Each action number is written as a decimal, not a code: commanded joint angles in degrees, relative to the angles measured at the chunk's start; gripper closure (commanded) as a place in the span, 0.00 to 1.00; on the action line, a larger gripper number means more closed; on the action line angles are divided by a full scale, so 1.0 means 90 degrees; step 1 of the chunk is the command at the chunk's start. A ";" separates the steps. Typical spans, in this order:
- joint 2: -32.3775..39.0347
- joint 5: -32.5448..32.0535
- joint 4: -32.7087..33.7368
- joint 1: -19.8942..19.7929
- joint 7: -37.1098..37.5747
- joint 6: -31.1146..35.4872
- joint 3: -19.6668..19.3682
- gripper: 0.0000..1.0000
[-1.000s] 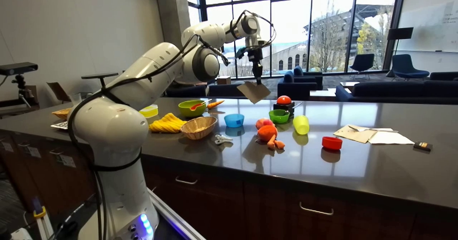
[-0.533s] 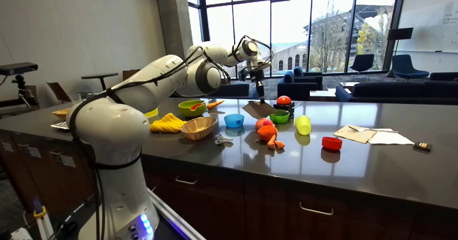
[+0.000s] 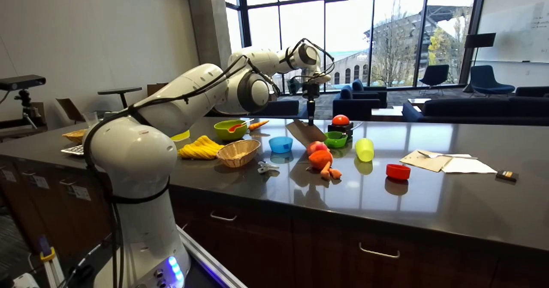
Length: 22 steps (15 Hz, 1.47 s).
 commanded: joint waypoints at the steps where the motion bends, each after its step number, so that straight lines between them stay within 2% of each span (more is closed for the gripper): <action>1: -0.0298 0.0709 -0.0001 -0.0590 0.0289 -0.0580 0.0387 1.00; 5: -0.0404 0.1280 0.0005 -0.1113 0.0540 -0.0744 0.0570 1.00; 10: -0.0516 0.1319 -0.0187 -0.1291 0.0738 -0.0366 0.0607 1.00; 14: -0.0581 0.1041 -0.0161 -0.1000 0.0614 -0.0124 0.0498 1.00; 22: -0.0757 0.0989 -0.0004 -0.0429 -0.0089 -0.0638 0.0536 1.00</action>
